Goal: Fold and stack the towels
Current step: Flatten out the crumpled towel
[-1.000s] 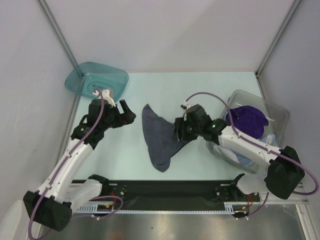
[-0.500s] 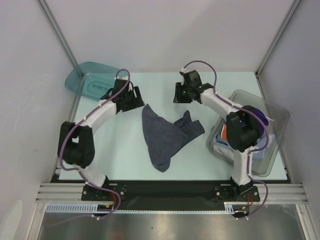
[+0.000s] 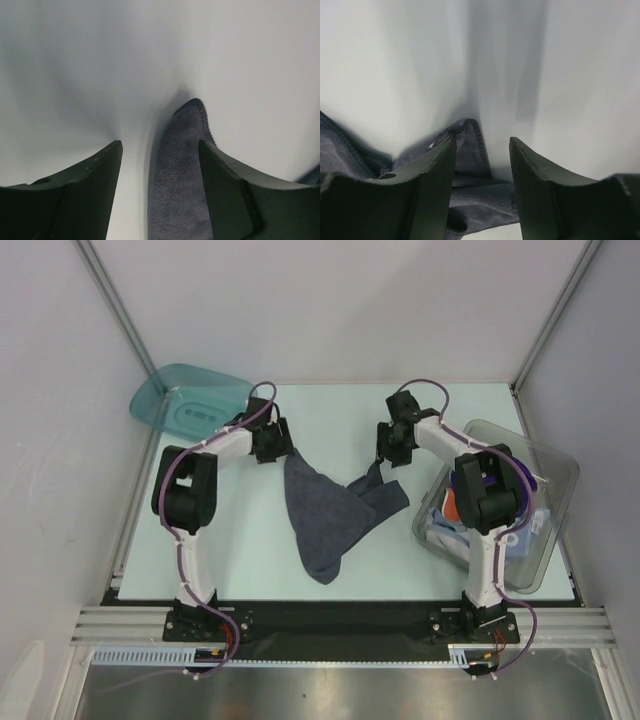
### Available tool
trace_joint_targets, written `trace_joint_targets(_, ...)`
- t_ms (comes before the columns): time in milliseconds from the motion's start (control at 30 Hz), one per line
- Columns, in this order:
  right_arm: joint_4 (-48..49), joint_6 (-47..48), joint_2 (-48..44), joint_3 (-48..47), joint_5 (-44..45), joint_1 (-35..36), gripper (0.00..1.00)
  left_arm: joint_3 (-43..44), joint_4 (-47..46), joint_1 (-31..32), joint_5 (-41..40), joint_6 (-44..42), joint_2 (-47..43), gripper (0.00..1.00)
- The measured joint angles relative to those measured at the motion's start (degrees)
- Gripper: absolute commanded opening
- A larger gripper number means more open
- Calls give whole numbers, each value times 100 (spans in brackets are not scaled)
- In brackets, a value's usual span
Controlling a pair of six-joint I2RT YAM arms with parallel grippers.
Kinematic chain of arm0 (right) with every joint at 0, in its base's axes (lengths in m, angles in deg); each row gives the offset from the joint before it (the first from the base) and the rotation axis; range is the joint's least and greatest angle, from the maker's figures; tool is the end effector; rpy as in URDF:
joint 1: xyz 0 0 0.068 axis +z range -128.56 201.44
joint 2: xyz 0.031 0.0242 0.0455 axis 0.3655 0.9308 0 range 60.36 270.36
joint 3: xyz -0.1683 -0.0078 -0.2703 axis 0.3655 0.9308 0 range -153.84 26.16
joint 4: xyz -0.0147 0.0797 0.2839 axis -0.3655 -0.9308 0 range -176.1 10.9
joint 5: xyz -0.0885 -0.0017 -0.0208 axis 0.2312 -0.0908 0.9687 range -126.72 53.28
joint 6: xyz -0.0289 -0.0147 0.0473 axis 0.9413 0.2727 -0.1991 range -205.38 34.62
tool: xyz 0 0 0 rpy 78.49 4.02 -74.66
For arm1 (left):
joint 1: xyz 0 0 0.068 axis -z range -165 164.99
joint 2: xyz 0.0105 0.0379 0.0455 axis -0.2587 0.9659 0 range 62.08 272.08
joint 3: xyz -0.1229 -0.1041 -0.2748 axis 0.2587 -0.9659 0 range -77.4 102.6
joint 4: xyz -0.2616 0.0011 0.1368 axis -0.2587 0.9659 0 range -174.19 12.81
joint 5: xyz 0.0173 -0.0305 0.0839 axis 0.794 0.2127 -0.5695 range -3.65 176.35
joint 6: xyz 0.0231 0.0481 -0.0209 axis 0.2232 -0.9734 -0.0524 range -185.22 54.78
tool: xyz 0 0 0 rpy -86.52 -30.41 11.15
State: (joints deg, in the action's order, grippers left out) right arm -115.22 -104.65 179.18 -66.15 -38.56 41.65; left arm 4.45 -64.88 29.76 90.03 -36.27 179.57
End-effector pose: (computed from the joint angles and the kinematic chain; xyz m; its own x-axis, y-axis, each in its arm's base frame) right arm 0.4694 0.1742 0.2125 -0.9052 0.0181 -0.4245 -0.0641 0.9818 0.1786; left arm 0.4755 -0.1281 0.1809 -0.8331 -0.2800 -0.4770 -0.1295 0.9372 -0.3240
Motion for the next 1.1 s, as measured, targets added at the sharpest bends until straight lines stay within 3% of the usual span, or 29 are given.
trace_joint_targets(100, 122, -17, 0, 122, -208, -109, 52, 105, -63, 0, 111, 4, 74, 59)
trace_joint_targets(200, 262, -39, 35, 151, -404, -118, 51, 114, -81, 0, 203, 39, 177, 31)
trace_joint_targets(233, 345, -50, 68, 146, -487, -105, 50, 127, -81, 0, 245, 22, 186, 18)
trace_joint_targets(333, 516, -70, 256, 90, -732, -87, 43, 229, 52, 0, 352, -9, 240, 0)
trace_joint_targets(467, 568, -105, 409, -11, -944, -76, 13, 531, 356, 0, 420, -70, 243, 0)
trace_joint_targets(500, 553, -114, 420, -76, -973, -79, 0, 616, 417, 0, 415, -96, 225, 0)
trace_joint_targets(800, 404, -157, -201, -485, -981, -50, 0, 595, 1346, 0, -503, -352, -1154, 0)
trace_joint_targets(1067, 507, -175, -1945, -326, -588, 455, 0, -999, 1611, 0, -1526, -337, -3453, 0)
trace_joint_targets(1100, 586, -188, -2135, -201, -562, 581, 0, -1344, 1561, 0, -1578, -299, -3703, 19)
